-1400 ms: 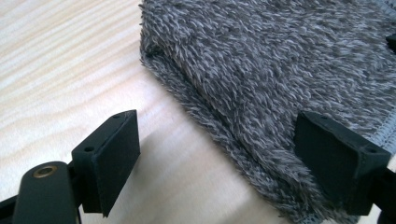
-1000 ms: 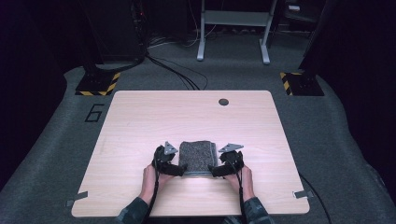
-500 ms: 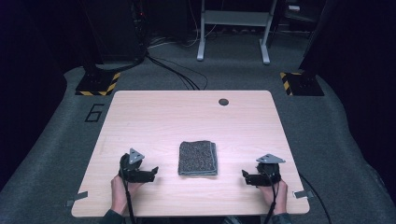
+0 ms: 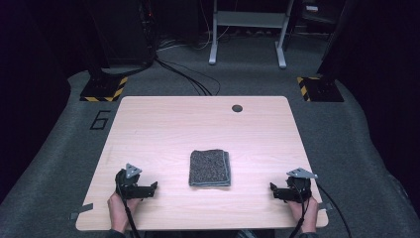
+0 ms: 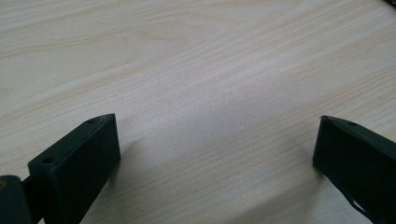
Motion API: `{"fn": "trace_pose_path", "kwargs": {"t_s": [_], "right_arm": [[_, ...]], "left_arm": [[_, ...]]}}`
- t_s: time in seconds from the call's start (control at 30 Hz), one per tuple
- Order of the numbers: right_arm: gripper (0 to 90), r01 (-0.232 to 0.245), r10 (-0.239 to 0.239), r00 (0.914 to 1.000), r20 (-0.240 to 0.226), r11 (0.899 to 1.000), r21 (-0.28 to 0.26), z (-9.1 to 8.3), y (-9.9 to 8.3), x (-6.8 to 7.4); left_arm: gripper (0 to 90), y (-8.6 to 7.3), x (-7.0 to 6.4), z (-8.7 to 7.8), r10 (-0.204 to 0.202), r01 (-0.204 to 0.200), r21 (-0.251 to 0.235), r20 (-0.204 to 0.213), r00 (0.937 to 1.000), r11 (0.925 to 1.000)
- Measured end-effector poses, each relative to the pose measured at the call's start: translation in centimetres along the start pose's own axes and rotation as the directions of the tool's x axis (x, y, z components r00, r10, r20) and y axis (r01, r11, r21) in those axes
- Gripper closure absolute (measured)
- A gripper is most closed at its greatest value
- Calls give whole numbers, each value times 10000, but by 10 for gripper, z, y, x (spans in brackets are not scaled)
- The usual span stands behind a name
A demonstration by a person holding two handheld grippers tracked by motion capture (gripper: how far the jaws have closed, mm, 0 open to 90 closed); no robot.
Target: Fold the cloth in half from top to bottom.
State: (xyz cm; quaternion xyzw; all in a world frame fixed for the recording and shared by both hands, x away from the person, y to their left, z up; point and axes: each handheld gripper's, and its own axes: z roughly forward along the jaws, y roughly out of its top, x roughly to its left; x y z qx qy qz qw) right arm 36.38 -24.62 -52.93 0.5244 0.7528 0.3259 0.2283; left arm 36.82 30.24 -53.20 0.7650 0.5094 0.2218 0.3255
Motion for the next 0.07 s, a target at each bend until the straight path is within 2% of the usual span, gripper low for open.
{"fn": "trace_pose_path", "kwargs": {"t_s": [0.07], "right_arm": [[65, 37, -37, 10000, -2, 10000, 22, 0, 0, 0]], "left_arm": [[0, 1, 1, 1, -3, 3, 40, 24, 10000, 10000]]}}
